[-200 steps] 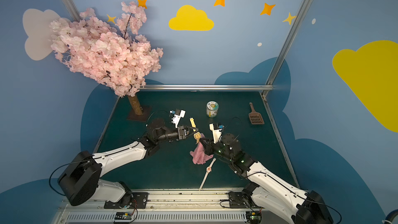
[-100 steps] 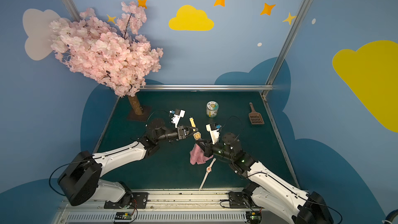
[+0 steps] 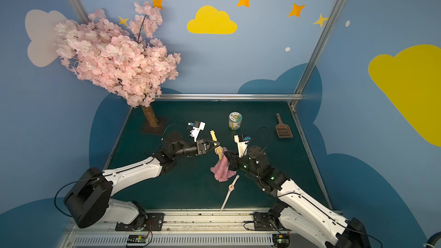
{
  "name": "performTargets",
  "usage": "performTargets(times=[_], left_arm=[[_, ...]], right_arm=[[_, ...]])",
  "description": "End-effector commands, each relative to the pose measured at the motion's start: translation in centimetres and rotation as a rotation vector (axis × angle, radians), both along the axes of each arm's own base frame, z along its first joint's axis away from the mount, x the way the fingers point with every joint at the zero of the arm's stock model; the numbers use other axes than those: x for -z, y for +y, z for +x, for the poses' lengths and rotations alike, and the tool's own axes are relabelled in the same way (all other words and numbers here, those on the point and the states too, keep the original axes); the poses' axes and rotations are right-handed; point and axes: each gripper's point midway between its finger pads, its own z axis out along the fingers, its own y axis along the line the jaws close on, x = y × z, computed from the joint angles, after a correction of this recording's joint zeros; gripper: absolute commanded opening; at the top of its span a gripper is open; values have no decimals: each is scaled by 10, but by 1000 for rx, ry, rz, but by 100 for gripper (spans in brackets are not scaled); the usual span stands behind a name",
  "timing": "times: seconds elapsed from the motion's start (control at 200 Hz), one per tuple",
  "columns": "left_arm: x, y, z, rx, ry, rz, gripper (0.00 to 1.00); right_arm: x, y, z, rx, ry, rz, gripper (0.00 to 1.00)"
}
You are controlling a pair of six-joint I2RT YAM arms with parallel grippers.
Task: Wipe the watch dial
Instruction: Wipe the watch.
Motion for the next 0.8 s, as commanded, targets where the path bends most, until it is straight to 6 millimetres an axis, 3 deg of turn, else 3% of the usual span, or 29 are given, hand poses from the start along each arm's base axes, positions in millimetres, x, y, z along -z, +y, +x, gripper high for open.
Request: performTargets(times=[0.0, 0.215, 0.33, 0.506, 0.646, 0.796], left_arm=[[-8, 2, -6, 12, -28, -14, 3], [-4, 1, -5, 16, -17, -9, 3], [-2, 0, -5, 19, -12, -9, 3], [-5, 0, -6, 17, -16, -15, 3], [-6, 2, -6, 10, -21, -9, 3], [-5, 3, -6, 9, -20, -5, 3]], right_arm=[[-34, -7, 2, 29, -87, 49, 0], [-88, 19, -31, -218, -218, 219, 0], [-97, 33, -37, -292, -223, 259, 0], [-60, 46, -22, -268, -123, 180, 0], [-25, 38, -7, -160, -41, 97, 0], [-5, 22, 1, -57, 14, 29, 0]])
